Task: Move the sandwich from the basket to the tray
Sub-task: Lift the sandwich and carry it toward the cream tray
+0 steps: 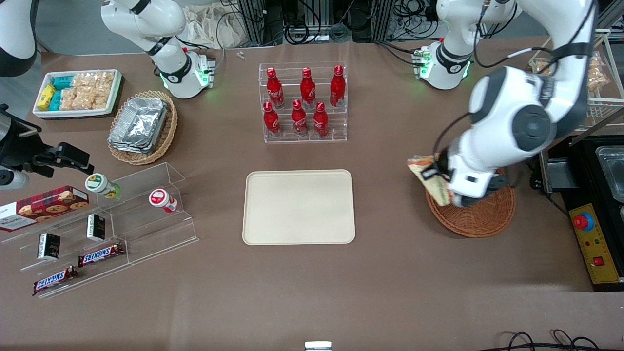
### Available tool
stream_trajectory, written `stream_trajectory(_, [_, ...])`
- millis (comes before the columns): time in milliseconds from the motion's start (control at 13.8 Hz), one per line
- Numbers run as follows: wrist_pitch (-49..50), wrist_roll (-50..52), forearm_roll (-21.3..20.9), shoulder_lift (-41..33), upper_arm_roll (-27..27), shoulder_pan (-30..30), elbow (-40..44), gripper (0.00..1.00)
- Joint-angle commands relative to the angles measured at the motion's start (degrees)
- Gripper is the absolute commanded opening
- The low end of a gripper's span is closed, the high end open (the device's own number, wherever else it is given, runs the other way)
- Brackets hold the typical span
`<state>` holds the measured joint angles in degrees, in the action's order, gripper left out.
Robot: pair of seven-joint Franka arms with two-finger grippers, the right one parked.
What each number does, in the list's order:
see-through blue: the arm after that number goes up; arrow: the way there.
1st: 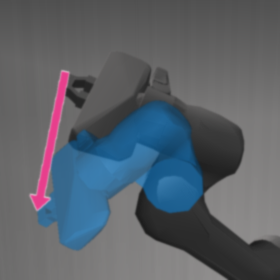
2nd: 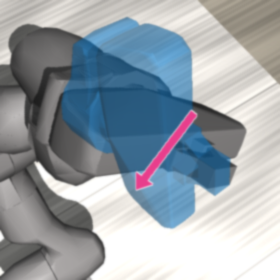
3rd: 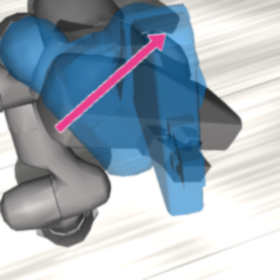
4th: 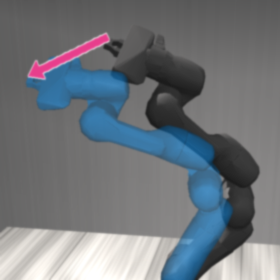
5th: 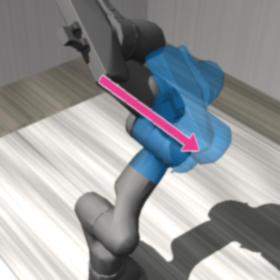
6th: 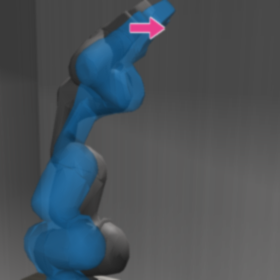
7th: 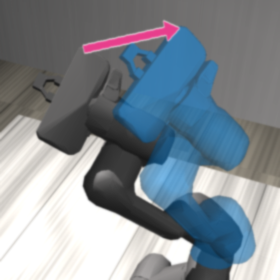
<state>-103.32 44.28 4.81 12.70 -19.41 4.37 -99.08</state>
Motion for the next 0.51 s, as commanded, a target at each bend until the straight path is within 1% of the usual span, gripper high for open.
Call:
stream_trajectory(0, [-2.74, -1.91, -3.66, 6.35, -0.98, 6.5, 4.76, 0.0])
stream_trajectory(145, [-6.26, -4.44, -5.59, 11.71, -1.16, 10.04, 7.66, 0.0])
stream_trajectory(289, [-10.56, -9.19, -6.03, 16.55, -1.07, 13.63, 9.86, 0.0])
stream_trajectory(434, [-12.43, -10.17, -8.92, 21.55, -0.98, 16.81, 11.71, 0.0])
